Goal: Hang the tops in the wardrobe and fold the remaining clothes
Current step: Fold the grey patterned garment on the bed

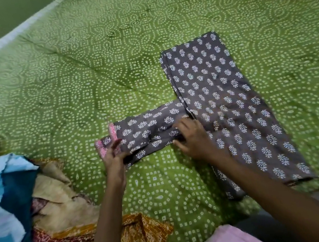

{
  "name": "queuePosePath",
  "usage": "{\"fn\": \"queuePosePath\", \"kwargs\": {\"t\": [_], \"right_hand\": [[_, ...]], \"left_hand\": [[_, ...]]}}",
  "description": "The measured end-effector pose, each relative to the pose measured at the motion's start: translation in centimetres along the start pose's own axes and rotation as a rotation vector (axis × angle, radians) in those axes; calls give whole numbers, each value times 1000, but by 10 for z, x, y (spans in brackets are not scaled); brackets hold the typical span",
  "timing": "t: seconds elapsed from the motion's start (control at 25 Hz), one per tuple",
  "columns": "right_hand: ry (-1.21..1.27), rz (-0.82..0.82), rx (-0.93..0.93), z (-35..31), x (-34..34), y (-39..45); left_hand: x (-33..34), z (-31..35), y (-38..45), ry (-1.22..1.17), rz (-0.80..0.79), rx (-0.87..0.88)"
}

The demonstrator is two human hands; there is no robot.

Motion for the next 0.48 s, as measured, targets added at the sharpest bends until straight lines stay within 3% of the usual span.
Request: {"fn": "queuePosePath", "kwargs": {"t": [0.12,0.2,0.36,0.48], "right_hand": [[-42,-261,-26,-22,27,-4],[-51,-259,2,-22,27,-1],[53,-296,-5,-13,19,8],[13,-220,49,5,15,1]], "left_hand": [[-8,8,16,87,25,-39],[-12,18,27,126,69,-21],[2,31,18,49,-30,-22],[-23,21,8,170,108,113]]}}
Point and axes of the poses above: each hand's wrist, its own y-axis towards the middle knuckle, its own x-axis out of the palm, z = x × y, the point moved 7 cm from there along y, towards the middle knuckle, and after that the axes turned 8 degrees about -y, right-handed, at the moved point
